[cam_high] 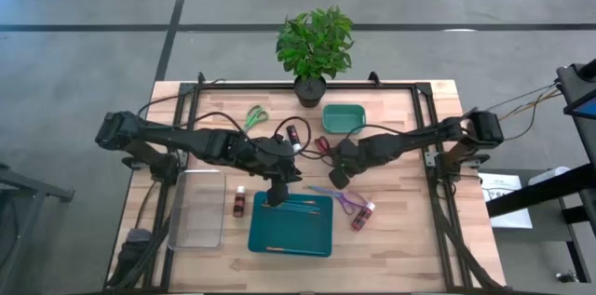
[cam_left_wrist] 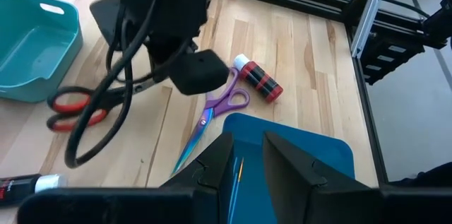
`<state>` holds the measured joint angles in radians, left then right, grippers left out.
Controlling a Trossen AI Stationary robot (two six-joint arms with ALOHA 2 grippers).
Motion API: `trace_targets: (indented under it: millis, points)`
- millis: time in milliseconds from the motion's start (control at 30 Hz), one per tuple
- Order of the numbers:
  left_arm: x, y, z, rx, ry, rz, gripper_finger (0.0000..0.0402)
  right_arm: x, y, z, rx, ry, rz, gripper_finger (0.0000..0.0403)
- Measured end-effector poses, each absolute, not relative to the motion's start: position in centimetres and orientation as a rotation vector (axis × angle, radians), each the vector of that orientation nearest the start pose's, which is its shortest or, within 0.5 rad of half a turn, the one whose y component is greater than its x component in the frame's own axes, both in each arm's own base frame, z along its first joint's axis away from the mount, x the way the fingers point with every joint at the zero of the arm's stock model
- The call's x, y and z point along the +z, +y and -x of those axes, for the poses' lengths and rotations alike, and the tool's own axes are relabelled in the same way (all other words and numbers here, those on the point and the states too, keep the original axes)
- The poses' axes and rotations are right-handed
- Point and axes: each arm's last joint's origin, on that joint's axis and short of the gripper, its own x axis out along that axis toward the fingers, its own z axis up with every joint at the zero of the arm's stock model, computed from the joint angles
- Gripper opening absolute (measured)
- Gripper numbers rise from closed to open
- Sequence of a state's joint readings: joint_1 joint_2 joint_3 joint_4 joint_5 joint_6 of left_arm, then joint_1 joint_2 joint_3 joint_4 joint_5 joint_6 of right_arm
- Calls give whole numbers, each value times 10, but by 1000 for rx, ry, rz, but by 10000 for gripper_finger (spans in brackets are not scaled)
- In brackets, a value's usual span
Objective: Pick & Place Paint Supplies
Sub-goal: Put the black scissors into the transparent bin
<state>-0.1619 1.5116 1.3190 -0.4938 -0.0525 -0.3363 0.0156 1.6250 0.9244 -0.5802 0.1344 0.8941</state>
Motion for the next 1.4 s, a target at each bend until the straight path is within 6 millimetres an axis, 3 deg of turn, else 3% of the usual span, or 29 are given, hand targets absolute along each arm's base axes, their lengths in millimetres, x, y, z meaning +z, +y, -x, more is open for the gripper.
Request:
trace_targets:
  millis: [267, 767, 967, 1100, 1233, 1400]
  points:
    - [318, -52, -327, 11, 691, 250, 85, 183, 5, -282, -640, 1056, -682, 8]
    - [313, -51, -321, 18, 771, 217, 85, 178, 6, -284, -648, 1079, -678, 8]
    - [303, -47, -310, 130, 900, 87, 85, 178, 6, -284, -648, 1077, -678, 8]
    - [300, -45, -310, 83, 908, -60, 91, 178, 6, -284, -647, 1077, -678, 8]
    - [287, -25, -314, 100, 888, -81, 115, 178, 6, -284, -647, 1076, -680, 8]
    - [267, 13, -322, 57, 746, 61, 150, 178, 6, -284, -648, 1076, -683, 8]
